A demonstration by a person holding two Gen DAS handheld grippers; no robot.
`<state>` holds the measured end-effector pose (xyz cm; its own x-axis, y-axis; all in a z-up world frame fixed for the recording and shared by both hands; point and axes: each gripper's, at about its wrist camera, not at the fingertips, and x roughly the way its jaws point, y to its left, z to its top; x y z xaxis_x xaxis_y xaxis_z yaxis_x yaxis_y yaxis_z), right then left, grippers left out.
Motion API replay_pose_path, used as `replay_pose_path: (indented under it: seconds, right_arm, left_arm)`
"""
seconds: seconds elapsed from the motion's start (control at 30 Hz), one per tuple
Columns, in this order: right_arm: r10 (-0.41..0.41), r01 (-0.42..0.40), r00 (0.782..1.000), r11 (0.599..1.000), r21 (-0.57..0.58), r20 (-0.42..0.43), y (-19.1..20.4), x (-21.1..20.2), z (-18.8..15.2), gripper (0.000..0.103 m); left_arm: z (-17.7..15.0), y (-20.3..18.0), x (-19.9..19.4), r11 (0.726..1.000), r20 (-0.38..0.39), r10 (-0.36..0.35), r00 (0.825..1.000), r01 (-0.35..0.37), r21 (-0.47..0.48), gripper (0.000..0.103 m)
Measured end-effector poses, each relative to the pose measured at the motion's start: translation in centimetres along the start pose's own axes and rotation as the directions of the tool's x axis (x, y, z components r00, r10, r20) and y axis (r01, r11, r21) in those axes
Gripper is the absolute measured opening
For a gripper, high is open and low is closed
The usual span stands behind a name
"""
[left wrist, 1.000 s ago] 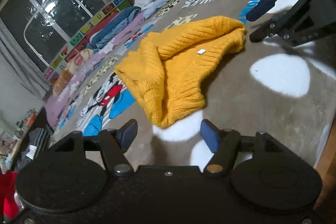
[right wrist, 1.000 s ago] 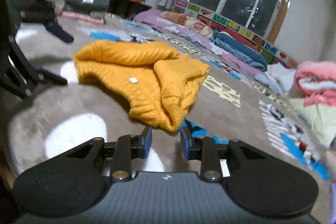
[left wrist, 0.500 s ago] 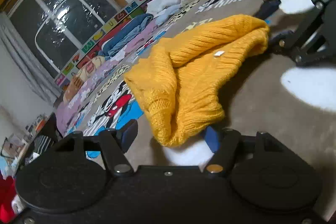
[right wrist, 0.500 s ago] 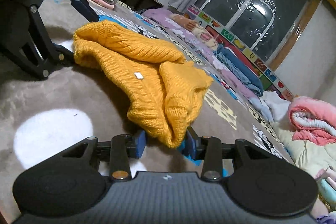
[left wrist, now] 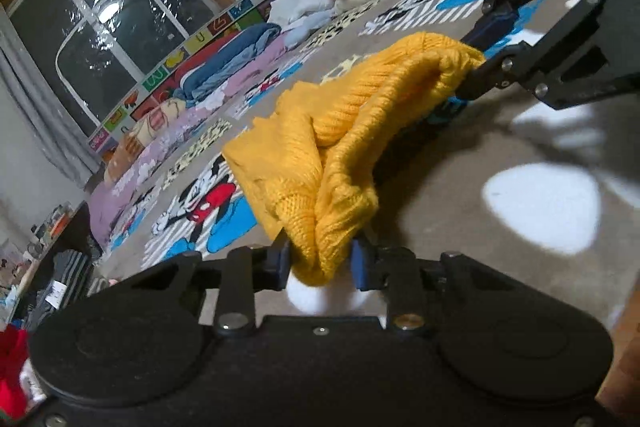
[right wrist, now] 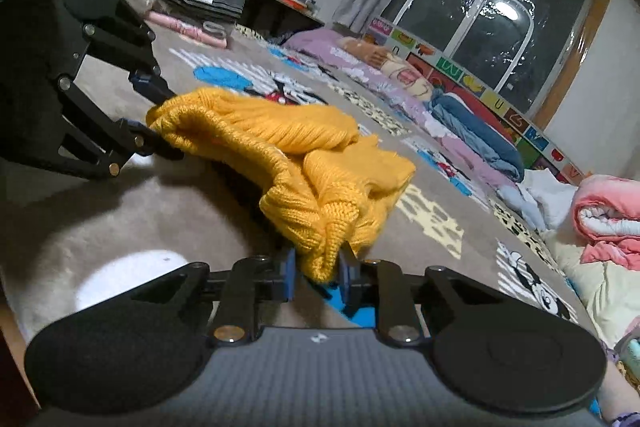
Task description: Fold clothes
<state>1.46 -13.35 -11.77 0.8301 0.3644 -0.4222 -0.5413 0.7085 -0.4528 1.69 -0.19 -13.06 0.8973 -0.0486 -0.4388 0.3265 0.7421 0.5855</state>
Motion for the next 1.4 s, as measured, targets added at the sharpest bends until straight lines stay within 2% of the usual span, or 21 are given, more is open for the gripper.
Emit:
replay_pose_path:
  seconds: [0.17,0.43,0.6,0.7,0.93,1.03,1.13,1.27,1.4]
  right_arm:
    - [0.015,-0.015,1.0,1.0,0.013,0.025,0.1,-3.8,0.2,0.022]
    - [0.023,-0.027,0.997,0.998,0.055,0.077,-0.4,-8.6,0.8,0.022]
    - [0.002,-0.022,0.991,0.988,0.15,0.133,-3.2,-9.3,2.2,0.023]
    - [0.008,-0.046,0.986,0.973,0.226,0.164,-5.3,-8.2,2.9,0.023]
    - [0.033,-0.127,0.971,0.908,0.4,0.235,-10.2,-4.1,4.3,0.023]
    - [0.041,-0.163,0.964,0.87,0.465,0.261,-12.2,-2.0,4.8,0.024]
    - [0.056,-0.198,0.96,0.83,0.522,0.275,-13.7,0.6,4.9,0.024]
    - [0.087,-0.25,0.955,0.749,0.614,0.283,-15.7,4.1,4.3,0.024]
    - [0.129,-0.31,0.946,0.624,0.717,0.297,-18.0,7.8,3.1,0.024]
  left_arm:
    - [0.2,-0.5,-3.6,1.0,0.027,-0.021,0.999,0.021,0.016,0.027]
    - [1.6,0.6,-8.2,0.998,0.096,-0.052,0.994,0.054,-0.018,0.027]
    - [3.3,3.6,-8.2,0.988,0.158,-0.065,0.985,0.085,-0.125,0.027]
    - [4.0,5.9,-6.9,0.967,0.187,-0.08,0.979,0.122,-0.225,0.027]
    - [4.5,10.4,-3.0,0.888,0.244,-0.095,0.965,0.193,-0.418,0.027]
    - [4.5,12.1,-0.9,0.84,0.266,-0.101,0.959,0.225,-0.494,0.027]
    - [4.2,13.6,1.3,0.781,0.288,-0.122,0.95,0.271,-0.562,0.027]
    - [3.7,15.5,4.8,0.694,0.311,-0.165,0.936,0.334,-0.638,0.027]
    - [3.3,17.2,8.2,0.614,0.329,-0.205,0.922,0.383,-0.691,0.027]
